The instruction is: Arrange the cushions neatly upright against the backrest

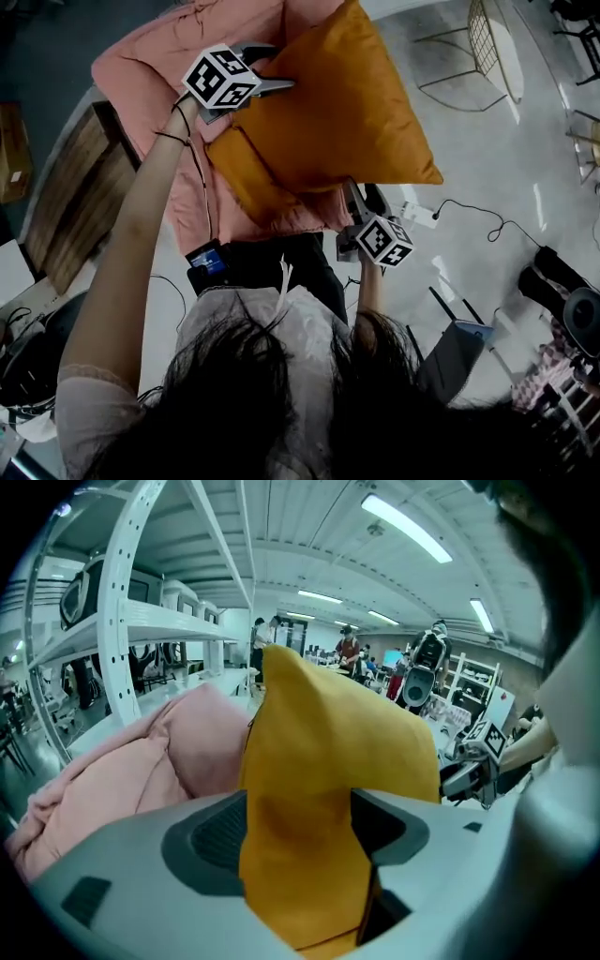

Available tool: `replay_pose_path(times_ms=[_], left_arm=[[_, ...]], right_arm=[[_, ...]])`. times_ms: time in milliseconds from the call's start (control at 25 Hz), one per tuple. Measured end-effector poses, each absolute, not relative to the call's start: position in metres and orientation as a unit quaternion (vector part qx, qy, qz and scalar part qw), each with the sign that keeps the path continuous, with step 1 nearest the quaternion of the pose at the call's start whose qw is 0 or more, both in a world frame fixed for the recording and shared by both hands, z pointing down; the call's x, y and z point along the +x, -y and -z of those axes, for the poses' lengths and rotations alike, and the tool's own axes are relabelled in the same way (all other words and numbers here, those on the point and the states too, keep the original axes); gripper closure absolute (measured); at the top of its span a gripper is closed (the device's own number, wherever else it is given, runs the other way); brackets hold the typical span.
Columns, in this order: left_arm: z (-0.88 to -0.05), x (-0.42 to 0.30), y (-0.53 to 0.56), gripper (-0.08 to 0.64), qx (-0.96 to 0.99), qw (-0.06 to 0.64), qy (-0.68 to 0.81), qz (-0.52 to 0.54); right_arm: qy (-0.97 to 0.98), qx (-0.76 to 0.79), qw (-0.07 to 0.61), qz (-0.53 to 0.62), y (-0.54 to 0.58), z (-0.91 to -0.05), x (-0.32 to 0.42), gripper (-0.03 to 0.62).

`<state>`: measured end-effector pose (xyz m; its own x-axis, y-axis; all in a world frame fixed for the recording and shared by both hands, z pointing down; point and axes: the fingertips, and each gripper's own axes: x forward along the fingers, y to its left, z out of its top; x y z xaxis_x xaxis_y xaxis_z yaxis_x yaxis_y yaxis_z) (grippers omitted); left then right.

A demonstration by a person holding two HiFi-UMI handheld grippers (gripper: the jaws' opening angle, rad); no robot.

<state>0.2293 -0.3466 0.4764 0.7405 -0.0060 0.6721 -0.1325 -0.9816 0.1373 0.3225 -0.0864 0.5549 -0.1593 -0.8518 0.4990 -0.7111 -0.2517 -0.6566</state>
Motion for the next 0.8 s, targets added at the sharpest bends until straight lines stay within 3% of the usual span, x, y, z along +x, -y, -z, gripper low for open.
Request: replay_pose_path(times_ms=[440,600,800], left_arm=[[-0.501,0.262,0.351,0.229,0.926,0.108,0.074,-0.353],[-0.5,0.26,0.345,0.327,0.922,0.098,0.103,-0.361],[-0.486,0.231,0.328,0.397,0.923,0.079,0.119,-0.358]], right_arm=[[-0.576,-0.657,0.081,0.479,0.108,-0.57,0.343,0.346],[-0.586,-0.641,0.087,0.488,0.11,-0.567,0.339,0.416],[-0.608,-0.624,0.05,0.489,0.106,-0.552,0.32,0.476]])
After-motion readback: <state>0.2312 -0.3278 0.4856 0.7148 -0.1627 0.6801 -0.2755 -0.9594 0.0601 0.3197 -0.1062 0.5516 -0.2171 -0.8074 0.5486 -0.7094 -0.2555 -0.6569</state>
